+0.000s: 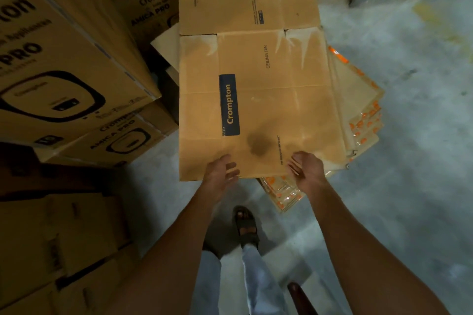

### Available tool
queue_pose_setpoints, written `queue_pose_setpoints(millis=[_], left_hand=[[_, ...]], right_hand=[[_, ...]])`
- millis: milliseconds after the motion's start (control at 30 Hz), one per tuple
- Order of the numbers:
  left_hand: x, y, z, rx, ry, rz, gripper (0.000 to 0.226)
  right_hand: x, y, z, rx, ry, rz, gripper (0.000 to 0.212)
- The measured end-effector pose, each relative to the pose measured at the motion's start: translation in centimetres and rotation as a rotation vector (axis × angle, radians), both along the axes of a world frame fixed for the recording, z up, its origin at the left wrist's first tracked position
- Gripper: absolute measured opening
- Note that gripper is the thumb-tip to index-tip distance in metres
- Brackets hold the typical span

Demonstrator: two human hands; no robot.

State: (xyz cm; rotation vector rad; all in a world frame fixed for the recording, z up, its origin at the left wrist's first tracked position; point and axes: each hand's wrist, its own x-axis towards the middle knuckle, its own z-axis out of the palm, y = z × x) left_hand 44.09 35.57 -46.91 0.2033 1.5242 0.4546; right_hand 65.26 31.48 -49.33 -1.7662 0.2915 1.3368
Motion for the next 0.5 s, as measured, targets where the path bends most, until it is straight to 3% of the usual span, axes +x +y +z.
queue_pose_setpoints(millis=[200, 500], left_hand=[[-2.5, 3.3, 4.5, 0.253, 0.151, -0.073, 0.025], [-14.9, 3.8, 13.6, 0.438, 0.255, 0.215, 0.017]], right_hand=[[-4.1, 4.4, 5.2, 0.200, -0.060, 0.215, 0.021], [-16.4, 10.8, 14.9, 0.410, -0.050, 0.611, 0.015]])
